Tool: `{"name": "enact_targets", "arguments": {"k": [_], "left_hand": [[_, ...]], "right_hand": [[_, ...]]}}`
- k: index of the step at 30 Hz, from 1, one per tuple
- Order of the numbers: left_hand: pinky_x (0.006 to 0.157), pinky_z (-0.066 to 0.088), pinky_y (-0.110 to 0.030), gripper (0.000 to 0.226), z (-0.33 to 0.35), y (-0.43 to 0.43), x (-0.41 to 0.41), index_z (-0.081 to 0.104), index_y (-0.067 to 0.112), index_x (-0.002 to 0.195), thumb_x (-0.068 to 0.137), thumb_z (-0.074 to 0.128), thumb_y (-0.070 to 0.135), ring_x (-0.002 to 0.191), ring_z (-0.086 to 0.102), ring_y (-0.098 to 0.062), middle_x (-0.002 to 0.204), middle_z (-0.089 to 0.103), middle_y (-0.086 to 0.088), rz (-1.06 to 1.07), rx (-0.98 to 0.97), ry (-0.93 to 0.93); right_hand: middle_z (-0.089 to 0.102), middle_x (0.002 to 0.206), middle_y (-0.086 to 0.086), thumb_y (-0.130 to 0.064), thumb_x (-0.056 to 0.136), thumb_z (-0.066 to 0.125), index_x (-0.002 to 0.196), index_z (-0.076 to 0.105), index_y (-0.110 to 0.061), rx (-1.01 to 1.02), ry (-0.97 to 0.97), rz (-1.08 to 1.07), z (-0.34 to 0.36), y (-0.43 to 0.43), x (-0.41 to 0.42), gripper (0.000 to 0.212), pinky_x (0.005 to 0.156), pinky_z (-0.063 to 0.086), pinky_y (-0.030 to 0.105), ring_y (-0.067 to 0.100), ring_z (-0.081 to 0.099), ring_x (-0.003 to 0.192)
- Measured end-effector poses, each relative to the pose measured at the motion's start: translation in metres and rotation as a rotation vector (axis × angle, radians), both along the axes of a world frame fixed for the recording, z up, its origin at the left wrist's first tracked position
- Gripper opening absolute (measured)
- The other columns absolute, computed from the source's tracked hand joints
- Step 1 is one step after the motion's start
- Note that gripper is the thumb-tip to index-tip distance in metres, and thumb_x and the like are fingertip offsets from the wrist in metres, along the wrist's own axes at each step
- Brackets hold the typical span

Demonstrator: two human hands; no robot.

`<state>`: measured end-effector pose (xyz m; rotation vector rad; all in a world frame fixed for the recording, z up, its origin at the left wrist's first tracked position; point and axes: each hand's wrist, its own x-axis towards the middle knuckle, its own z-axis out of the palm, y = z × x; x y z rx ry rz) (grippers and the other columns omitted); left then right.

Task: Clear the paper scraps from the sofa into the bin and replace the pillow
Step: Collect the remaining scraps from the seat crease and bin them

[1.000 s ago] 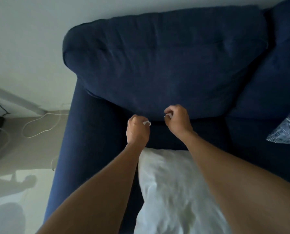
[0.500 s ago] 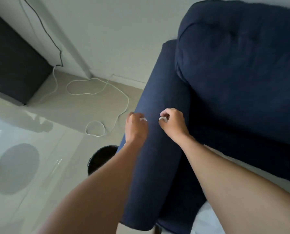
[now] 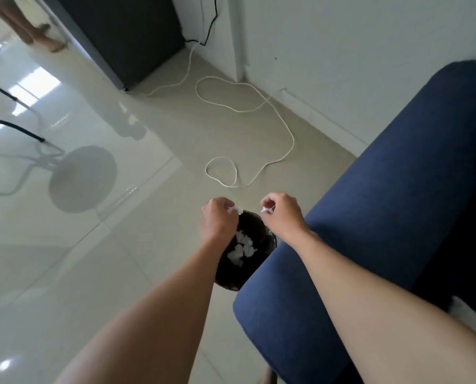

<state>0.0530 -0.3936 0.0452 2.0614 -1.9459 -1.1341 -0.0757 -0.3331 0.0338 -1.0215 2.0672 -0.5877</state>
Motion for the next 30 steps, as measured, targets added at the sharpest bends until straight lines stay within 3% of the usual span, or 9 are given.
{"name": "enact_targets", "arguments": {"k": [6,11,13,17,19,22,25,27,30], "left_hand": [[0.083,0.054,-0.038,0.017,-0.013,-0.005,0.021,0.071,0.012,0.09,0.082,0.056,0.012,0.098,0.062,-0.03,0.101,0.069,-0.008,0.04,0.099,-0.051],[0.082,0.052,-0.033,0.029,-0.023,-0.007,0.034,0.068,0.005,0.108,0.081,0.056,0.004,0.103,0.061,-0.032,0.11,0.066,-0.015,0.002,0.213,-0.125],[0.086,0.049,-0.034,0.027,-0.02,-0.007,0.032,0.065,0.002,0.11,0.085,0.056,0.003,0.103,0.06,-0.033,0.113,0.063,-0.015,-0.01,0.233,-0.143],[0.086,0.047,-0.034,0.013,-0.006,-0.004,0.017,0.058,0.018,0.077,0.089,0.055,0.012,0.092,0.051,-0.03,0.113,0.062,-0.013,-0.082,0.201,-0.173],[0.093,0.046,-0.034,0.013,0.002,0.001,0.004,0.065,0.016,0.098,0.09,0.054,0.02,0.113,0.057,-0.031,0.125,0.062,-0.011,-0.146,0.173,-0.177],[0.103,0.041,-0.036,0.044,0.015,0.016,-0.025,0.055,0.017,0.134,0.092,0.053,0.03,0.131,0.047,-0.026,0.139,0.054,-0.006,-0.244,0.136,-0.188],[0.11,0.035,-0.036,0.047,0.028,0.043,-0.059,0.05,0.018,0.139,0.094,0.052,0.032,0.134,0.044,-0.023,0.14,0.054,-0.005,-0.374,0.084,-0.186],[0.11,0.034,-0.035,0.047,0.038,0.066,-0.083,0.049,0.018,0.139,0.094,0.051,0.032,0.134,0.044,-0.022,0.142,0.052,-0.004,-0.455,0.063,-0.177],[0.106,0.038,-0.036,0.043,0.052,0.105,-0.12,0.052,0.016,0.135,0.095,0.05,0.03,0.13,0.047,-0.024,0.139,0.052,-0.005,-0.574,0.026,-0.168]], "right_hand": [[0.068,0.103,0.011,-0.006,0.083,0.06,0.102,0.067,-0.008,0.072,-0.036,0.027,-0.017,-0.017,0.028,0.021,0.083,0.05,0.029,0.026,0.063,0.094],[0.057,0.132,0.01,-0.002,0.086,0.05,0.124,0.06,-0.013,0.252,-0.097,0.071,-0.021,-0.019,0.036,0.041,0.101,0.048,0.035,0.027,0.059,0.116],[0.056,0.134,0.011,-0.001,0.088,0.042,0.127,0.058,-0.015,0.264,-0.083,0.066,-0.018,-0.019,0.031,0.045,0.098,0.05,0.037,0.027,0.06,0.111],[0.056,0.132,0.014,-0.004,0.091,0.038,0.133,0.053,-0.014,0.229,-0.046,0.05,-0.007,-0.011,0.015,0.046,0.084,0.048,0.035,0.024,0.054,0.091],[0.057,0.131,0.015,-0.006,0.091,0.039,0.135,0.05,-0.013,0.211,-0.042,0.027,-0.002,-0.003,0.005,0.046,0.074,0.042,0.032,0.019,0.046,0.085],[0.058,0.13,0.012,-0.008,0.092,0.045,0.136,0.049,-0.012,0.186,-0.024,-0.022,0.01,0.017,-0.01,0.044,0.071,0.043,0.031,0.019,0.05,0.085],[0.051,0.14,0.009,-0.011,0.092,0.049,0.135,0.05,-0.011,0.165,0.025,-0.093,0.029,0.046,-0.033,0.042,0.088,0.049,0.036,0.023,0.058,0.109],[0.042,0.149,0.006,-0.011,0.093,0.048,0.134,0.05,-0.009,0.154,0.065,-0.147,0.04,0.071,-0.055,0.042,0.105,0.039,0.037,0.027,0.046,0.132],[0.03,0.157,0.006,-0.012,0.093,0.047,0.14,0.045,-0.009,0.134,0.083,-0.242,0.056,0.115,-0.092,0.047,0.114,0.029,0.036,0.024,0.032,0.143]]}}
